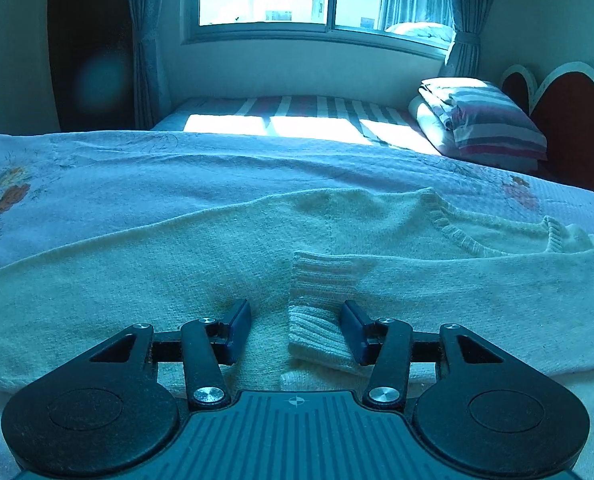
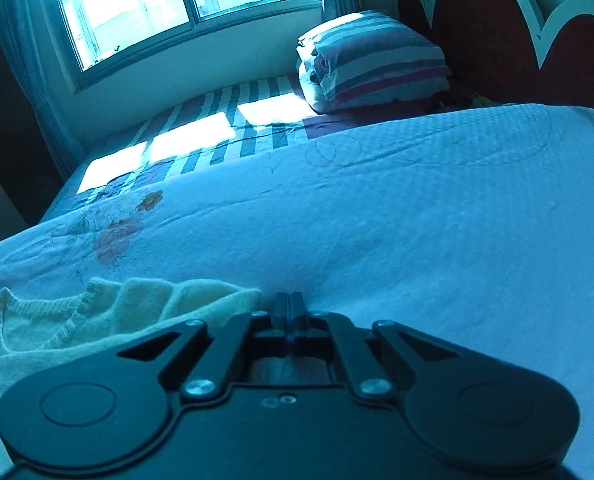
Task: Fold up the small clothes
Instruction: 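Move the left tool to the other sleeve cuff and close on it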
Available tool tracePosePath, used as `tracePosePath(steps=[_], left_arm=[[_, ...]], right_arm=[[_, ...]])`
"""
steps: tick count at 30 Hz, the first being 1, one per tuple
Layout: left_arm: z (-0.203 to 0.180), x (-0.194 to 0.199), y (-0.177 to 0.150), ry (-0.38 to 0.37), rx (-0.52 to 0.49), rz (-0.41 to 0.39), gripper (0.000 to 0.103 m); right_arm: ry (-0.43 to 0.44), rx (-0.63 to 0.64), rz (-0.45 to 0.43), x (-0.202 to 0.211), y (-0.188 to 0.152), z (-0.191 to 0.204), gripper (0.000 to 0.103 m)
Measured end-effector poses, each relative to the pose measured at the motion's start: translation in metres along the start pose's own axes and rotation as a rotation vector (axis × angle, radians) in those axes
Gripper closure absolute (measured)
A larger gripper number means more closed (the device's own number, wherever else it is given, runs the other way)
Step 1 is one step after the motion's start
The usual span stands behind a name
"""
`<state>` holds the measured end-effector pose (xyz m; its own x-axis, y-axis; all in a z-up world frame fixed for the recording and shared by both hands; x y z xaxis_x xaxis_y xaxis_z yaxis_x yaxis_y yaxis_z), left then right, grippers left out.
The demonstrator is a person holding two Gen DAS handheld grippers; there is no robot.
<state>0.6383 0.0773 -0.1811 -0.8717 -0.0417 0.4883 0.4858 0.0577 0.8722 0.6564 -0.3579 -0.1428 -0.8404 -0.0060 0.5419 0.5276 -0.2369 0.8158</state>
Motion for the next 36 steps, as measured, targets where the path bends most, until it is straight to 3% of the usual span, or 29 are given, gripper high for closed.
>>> tracePosePath(steps=[3,4,5,7,8,10,11,12,15,21,24,28,29,31,36], left_arm=[[0.002,-0.001,0.001,-0.014,0.001,0.004,0.053],[0.001,-0.001,0.001,-0.011,0.0,0.004,0.053],[0.001,-0.001,0.001,-0.008,-0.001,0.004,0.053],[0.0,-0.002,0.001,-0.007,-0.002,0.007,0.053],[0.001,-0.001,0.003,-0.009,-0.002,0.015,0.052],[0.003,0.005,0.007,-0.005,0.014,0.026,0.041],[0.008,0.014,0.009,0.013,0.029,0.006,0.023],[0.012,0.024,0.009,0.022,0.037,-0.02,0.017],[0.04,0.061,0.005,0.033,0.092,-0.081,0.017],[0.173,0.126,-0.021,0.163,0.446,-0.165,0.018],[0.24,0.14,-0.041,0.224,0.643,-0.183,0.031],[0.306,0.145,-0.072,0.275,0.901,-0.209,0.039],[0.315,0.145,-0.078,0.28,0.933,-0.209,0.045],[0.333,0.14,-0.091,0.279,1.008,-0.2,0.045],[0.362,0.123,-0.106,0.189,1.12,-0.234,0.05]], right_arm=[[0.075,-0.049,-0.104,0.038,0.012,0.002,0.087],[0.106,-0.041,-0.112,0.048,0.011,0.007,0.086],[0.12,-0.017,-0.085,0.049,0.004,0.012,0.087],[0.102,0.06,0.083,0.03,-0.025,0.018,0.084],[0.097,0.075,0.043,0.038,-0.027,0.019,0.084],[0.093,0.036,0.023,0.048,-0.024,0.023,0.082],[0.106,0.024,-0.016,0.06,-0.021,0.026,0.082],[0.108,0.027,-0.045,0.071,-0.019,0.029,0.08],[0.126,0.042,-0.068,0.097,-0.024,0.038,0.08],[0.133,0.06,-0.051,0.138,-0.048,0.044,0.078],[0.117,0.058,-0.048,0.15,-0.058,0.045,0.078],[0.095,-0.015,-0.047,0.155,-0.063,0.049,0.078],[0.086,-0.036,-0.044,0.155,-0.065,0.05,0.077],[0.076,-0.09,-0.045,0.157,-0.067,0.054,0.077],[0.045,-0.118,-0.056,0.163,-0.071,0.069,0.075]])
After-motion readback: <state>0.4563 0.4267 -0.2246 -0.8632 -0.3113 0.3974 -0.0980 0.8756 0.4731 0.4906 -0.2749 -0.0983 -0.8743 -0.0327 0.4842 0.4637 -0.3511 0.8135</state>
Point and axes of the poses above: each gripper's, at about its wrist camera, not at the fingertips, and x roughly against the way its jaws point, z to its left, y to its top, the point moved 4 cm from there along -x, roughly the way its jaws point, and after that the axes turned 10 degrees about -z, right-handed, at the moved point
